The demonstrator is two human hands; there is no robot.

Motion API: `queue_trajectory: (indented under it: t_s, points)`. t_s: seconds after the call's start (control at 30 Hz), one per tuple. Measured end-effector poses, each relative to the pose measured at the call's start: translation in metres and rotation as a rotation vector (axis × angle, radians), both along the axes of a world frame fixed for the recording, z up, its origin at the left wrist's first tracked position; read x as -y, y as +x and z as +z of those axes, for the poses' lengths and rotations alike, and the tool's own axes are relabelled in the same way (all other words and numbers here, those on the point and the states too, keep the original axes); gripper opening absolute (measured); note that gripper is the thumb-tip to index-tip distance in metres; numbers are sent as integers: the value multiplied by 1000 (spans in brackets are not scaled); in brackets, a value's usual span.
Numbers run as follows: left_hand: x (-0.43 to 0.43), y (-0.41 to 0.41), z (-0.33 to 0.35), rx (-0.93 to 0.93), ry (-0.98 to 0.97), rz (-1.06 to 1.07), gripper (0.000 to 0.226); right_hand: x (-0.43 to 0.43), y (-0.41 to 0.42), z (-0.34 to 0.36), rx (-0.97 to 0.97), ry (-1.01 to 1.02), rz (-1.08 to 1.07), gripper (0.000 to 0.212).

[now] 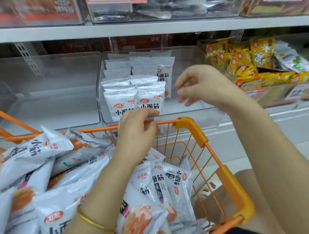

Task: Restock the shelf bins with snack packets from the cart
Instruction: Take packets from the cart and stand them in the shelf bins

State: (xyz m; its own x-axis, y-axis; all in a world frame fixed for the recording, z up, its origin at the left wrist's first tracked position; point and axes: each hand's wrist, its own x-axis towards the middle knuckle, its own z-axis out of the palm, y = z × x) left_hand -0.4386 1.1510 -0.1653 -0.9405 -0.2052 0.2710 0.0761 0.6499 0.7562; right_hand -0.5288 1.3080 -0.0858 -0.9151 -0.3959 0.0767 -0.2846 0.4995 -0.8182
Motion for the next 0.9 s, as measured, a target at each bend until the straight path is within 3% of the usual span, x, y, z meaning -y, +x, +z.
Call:
queue_trajectory:
  t_s: [0.07,0.17,0.23,0.33,0.43,0.53,0.63,0.8,0.9]
  points:
    - [2,-2,-2,-10,29,-16,31,-6,40,1,93,159,234,12]
    - [4,-4,-6,-19,63,-25,32,7,63,-31,58,740,536,20]
    - [5,-6,-8,-12,90,-28,32,19,67,-62,37,986,614,27]
    - [6,-7,-12,-2,120,-33,33,30,65,-100,95,1172,601,23]
    - [6,-8,-12,-7,115,-31,31,35,66,-116,254,1234,577,27]
    - [6,-7,-12,-15,115,-30,31,36,70,-116,136,1278,583,21]
    - [6,-6,-10,-15,117,-42,30,34,69,-117,141,1288,560,26]
    - [3,0,-3,-43,136,-73,24,23,72,-84,113,1103,425,15]
    - [-1,5,4,-86,109,-145,25,11,69,-46,87,972,322,27]
